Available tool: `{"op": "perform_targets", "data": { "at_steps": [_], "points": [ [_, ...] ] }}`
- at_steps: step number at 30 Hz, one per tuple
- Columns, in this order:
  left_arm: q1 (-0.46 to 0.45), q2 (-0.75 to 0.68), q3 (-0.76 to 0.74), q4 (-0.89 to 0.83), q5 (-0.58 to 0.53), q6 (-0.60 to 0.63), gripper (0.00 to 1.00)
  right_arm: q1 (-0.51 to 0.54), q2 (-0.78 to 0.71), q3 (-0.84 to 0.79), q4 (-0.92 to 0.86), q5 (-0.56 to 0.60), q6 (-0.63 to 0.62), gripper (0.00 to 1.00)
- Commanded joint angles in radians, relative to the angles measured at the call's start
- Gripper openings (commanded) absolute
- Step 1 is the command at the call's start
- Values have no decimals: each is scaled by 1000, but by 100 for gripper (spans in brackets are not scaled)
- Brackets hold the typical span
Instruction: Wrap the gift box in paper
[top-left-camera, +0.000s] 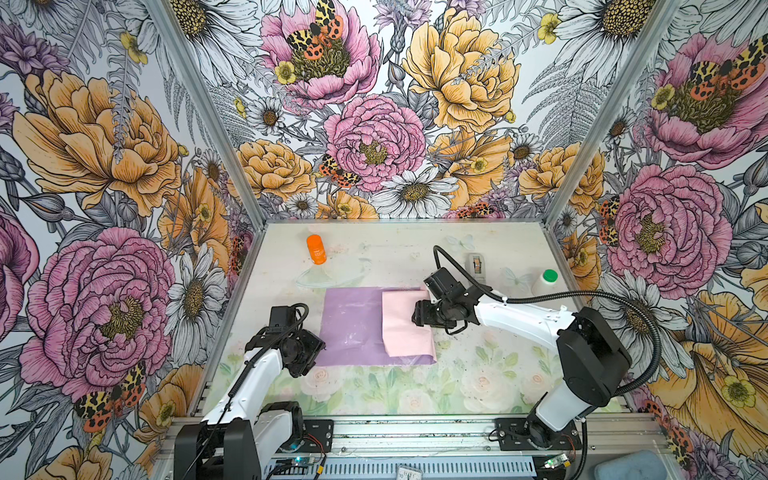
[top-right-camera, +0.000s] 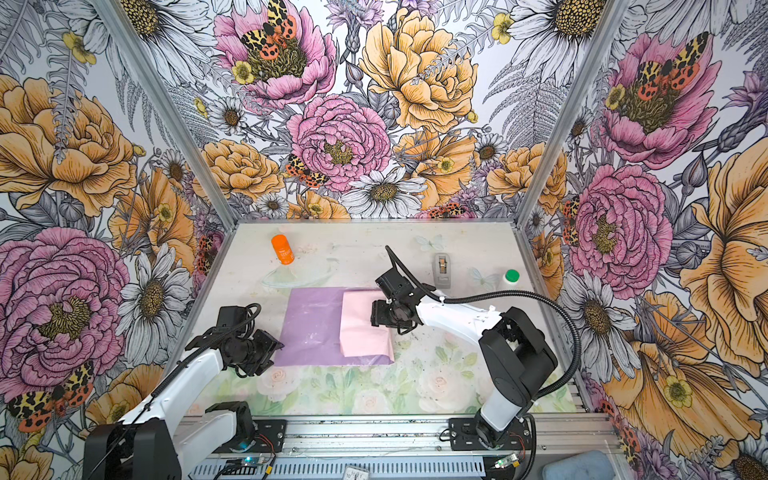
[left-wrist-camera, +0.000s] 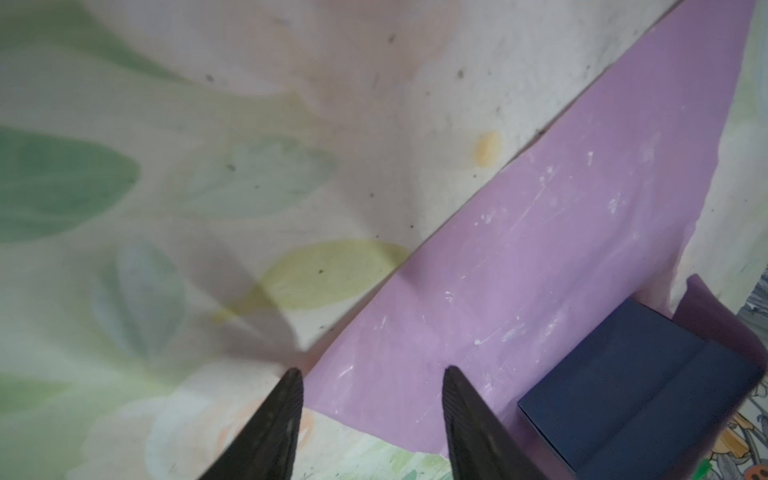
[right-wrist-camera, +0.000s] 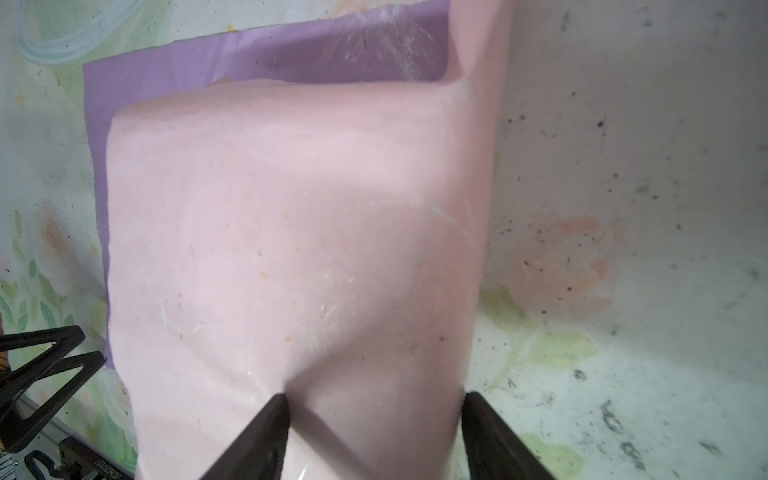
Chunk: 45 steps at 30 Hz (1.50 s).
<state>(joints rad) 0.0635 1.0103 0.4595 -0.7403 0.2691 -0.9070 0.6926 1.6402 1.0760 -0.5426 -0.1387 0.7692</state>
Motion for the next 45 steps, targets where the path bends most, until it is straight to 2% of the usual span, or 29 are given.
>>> {"op": "perform_targets", "data": {
  "at_steps": [1,11,22,39,45],
  "points": [
    [15,-13,-17,-20,-36,-58,56,1,-10,-19,-49,59,4,67],
    [40,-49,-83,-10,-43,-133,57,0,-10,-26,-51,61,4,67],
    [51,-1,-107,155,108,-138,56,1,-10,-37,-21,51,10,67],
    [-20,104,-61,492,253,-202,58,2,-24,-56,15,42,10,67],
    [-59,79,-6,473,285,-187,58,2,-26,-56,15,42,11,67]
  ]
}}
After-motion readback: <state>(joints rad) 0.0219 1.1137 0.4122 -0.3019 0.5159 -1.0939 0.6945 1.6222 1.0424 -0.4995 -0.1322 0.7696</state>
